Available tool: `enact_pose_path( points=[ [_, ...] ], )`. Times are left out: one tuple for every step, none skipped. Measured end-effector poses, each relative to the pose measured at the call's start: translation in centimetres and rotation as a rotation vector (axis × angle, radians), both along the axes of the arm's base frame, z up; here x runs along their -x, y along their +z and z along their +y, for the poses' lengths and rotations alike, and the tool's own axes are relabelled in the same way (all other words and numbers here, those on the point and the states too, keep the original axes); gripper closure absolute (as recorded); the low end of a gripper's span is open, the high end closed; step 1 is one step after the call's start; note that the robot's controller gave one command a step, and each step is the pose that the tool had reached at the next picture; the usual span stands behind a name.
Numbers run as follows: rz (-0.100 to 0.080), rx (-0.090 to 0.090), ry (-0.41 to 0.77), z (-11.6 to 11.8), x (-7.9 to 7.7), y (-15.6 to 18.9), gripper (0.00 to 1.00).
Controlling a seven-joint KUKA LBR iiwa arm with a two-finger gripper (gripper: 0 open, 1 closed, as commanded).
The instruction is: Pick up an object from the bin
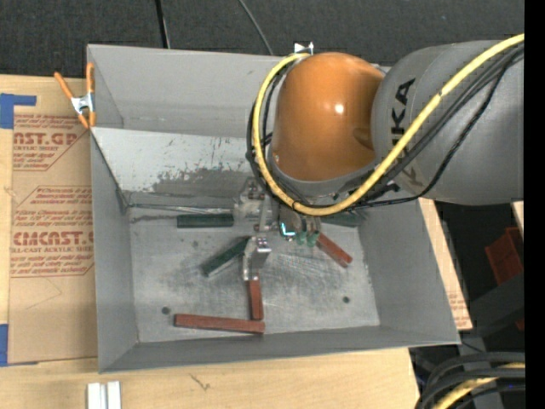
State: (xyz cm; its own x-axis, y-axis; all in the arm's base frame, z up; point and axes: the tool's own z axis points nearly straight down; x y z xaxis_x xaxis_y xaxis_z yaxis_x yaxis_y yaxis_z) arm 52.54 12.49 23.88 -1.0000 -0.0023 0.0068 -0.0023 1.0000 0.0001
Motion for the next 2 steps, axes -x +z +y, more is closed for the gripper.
enact_pose_path(
  points=[
    [-0.008, -0.001, -0.002, -0.1, -0.2, 0.5, 0.0],
    [-0.014, -0.001, 0.078, -1.6, -2.3, -5.9, 0.0]
  ],
)
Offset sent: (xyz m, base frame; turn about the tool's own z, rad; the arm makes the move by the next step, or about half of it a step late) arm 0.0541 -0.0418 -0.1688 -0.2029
